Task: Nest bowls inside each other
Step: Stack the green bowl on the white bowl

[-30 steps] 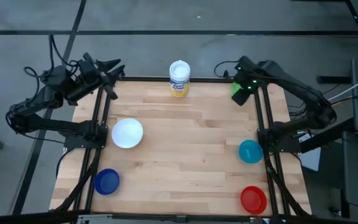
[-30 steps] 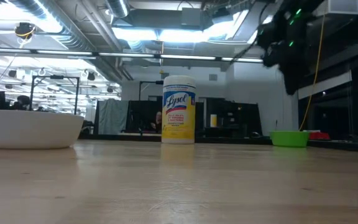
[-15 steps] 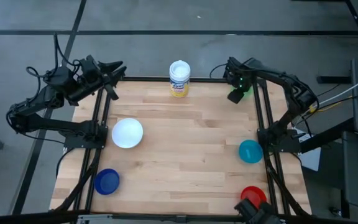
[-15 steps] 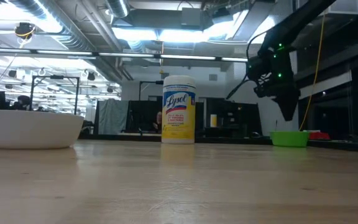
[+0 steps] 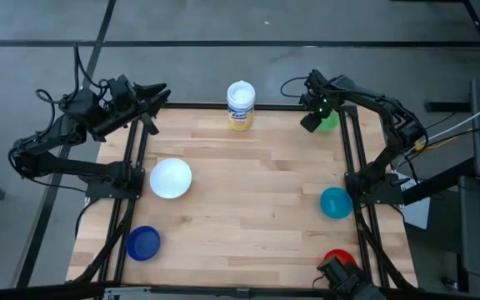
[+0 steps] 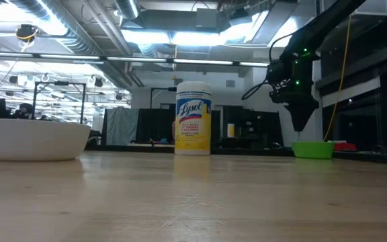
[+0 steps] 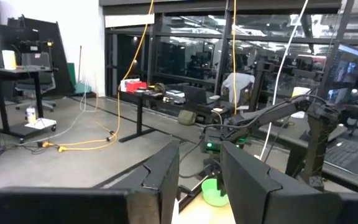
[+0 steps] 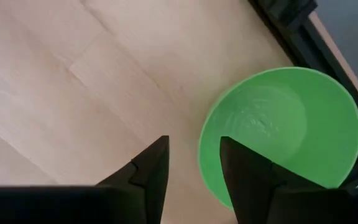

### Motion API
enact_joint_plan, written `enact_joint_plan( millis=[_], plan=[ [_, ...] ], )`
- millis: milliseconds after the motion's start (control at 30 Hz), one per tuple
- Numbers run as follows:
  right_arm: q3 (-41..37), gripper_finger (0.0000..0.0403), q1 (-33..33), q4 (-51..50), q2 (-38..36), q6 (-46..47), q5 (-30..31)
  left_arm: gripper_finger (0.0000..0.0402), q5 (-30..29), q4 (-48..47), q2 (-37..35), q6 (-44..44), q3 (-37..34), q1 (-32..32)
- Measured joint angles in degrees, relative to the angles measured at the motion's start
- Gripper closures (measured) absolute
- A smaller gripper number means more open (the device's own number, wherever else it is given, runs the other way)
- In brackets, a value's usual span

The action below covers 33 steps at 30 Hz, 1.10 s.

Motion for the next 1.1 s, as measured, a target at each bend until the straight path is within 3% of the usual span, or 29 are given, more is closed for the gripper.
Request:
enact_joint_plan(
  millis=[200,467,1100],
  plan=[
    [-1.2,0.0252,-1.5,0.1,0.0,0.5,-1.6,0.0290,1.4,0.5,0.0,-0.3,0.0,0.0],
    [-8.4,0.0242,-2.8,3.3,0.0,1.8,-3.2,0.0290,1.5,0.5,0.0,-0.3,0.0,0.0],
    [-8.4,0.0264,-2.0,7.5,2.1,4.5,-2.4,0.0295,2.7,0.6,0.0,-0.8,0.0,0.0]
  ],
)
